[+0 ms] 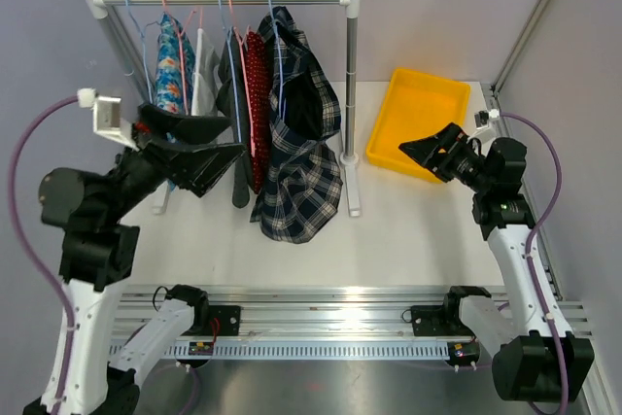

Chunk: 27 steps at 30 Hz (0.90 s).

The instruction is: Remove the skirt from the hanger

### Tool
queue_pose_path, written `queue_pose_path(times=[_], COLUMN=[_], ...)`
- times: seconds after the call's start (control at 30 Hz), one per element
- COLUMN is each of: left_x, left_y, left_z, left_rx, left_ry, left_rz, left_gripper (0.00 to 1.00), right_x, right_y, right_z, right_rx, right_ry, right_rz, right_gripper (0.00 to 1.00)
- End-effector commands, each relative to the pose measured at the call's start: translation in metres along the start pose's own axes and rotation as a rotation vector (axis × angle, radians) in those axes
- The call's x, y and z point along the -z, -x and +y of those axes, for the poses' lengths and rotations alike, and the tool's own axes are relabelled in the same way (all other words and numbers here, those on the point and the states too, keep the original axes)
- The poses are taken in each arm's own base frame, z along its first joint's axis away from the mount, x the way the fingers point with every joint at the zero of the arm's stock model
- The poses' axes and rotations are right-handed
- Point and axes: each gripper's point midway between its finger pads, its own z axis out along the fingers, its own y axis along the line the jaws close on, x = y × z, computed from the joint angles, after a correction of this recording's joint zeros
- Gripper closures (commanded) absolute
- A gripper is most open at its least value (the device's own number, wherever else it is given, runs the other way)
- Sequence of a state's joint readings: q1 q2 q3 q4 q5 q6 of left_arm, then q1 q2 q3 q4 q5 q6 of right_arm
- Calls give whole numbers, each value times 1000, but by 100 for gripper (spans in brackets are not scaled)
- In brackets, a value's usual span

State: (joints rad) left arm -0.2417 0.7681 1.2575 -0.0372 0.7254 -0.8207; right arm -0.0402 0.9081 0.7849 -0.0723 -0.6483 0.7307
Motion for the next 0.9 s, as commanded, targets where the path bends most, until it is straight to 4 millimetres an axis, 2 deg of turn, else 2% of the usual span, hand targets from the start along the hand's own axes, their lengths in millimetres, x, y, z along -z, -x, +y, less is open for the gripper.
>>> queue_pose_path(times=[0.0,0.03,0.07,0.1,0.13,0.17,0.23,0.3,0.33,0.37,0.4,0.47,0.5,0.53,0.57,0.6,0.63,0.67,0.7,0.73,0.77,0.87], left_x=[23,28,26,26,20,21,12,-3,-8,-22,-29,-46,-65,-73,-86,-103,-106,-117,-132,-135,-140,-143], left_y=[1,-1,4,3,13,6,8,18,25,38,44,50,59,60,54,57,57,47,33,47,34,22], left_z=[27,25,16,17,20,38,51,61,60,59,59,66,74,85,83,90,103,99,117,116,118,141], left_rx=[-128,-162,-232,-235,-235,-203,-180,-175,-185,-194,-199,-182,-176,-168,-182,-194,-208,-244,-248,-276,-287,-297], left_ry=[237,230,169,158,187,270,315,322,313,292,284,312,319,358,354,369,444,447,491,540,561,685], left_rz=[-5,-20,-54,-57,-59,-7,46,53,37,12,9,27,34,47,68,70,70,100,137,97,135,143], left_gripper=[1,1,1,1,1,1,1,1,1,1,1,1,1,1,1,1,1,1,1,1,2,11], right_x=[-5,-7,-9,-12,-11,-11,-4,5,8,10,14,18,23,27,30,37,41,44,49,51,52,56], right_y=[-2,-5,-7,-10,-14,-12,-6,3,9,9,14,14,20,18,20,22,22,23,23,23,22,18], right_z=[-5,-6,-7,-7,-1,2,10,19,19,18,23,11,17,9,8,13,9,9,13,12,12,13], right_rx=[-38,-53,-62,-64,-57,-51,-16,5,12,3,21,49,78,78,114,139,145,158,169,169,168,164], right_ry=[-9,-10,-2,14,52,69,85,82,62,42,40,-47,-58,-109,-125,-124,-155,-164,-162,-169,-170,-168], right_rz=[25,38,56,85,115,107,46,-24,-63,-70,-89,-86,-102,-101,-110,-132,-140,-149,-166,-171,-173,-169], right_gripper=[1,0,0,1,1,0,1,0,0,1,0,0,1,1,1,1,1,1,0,1,0,1])
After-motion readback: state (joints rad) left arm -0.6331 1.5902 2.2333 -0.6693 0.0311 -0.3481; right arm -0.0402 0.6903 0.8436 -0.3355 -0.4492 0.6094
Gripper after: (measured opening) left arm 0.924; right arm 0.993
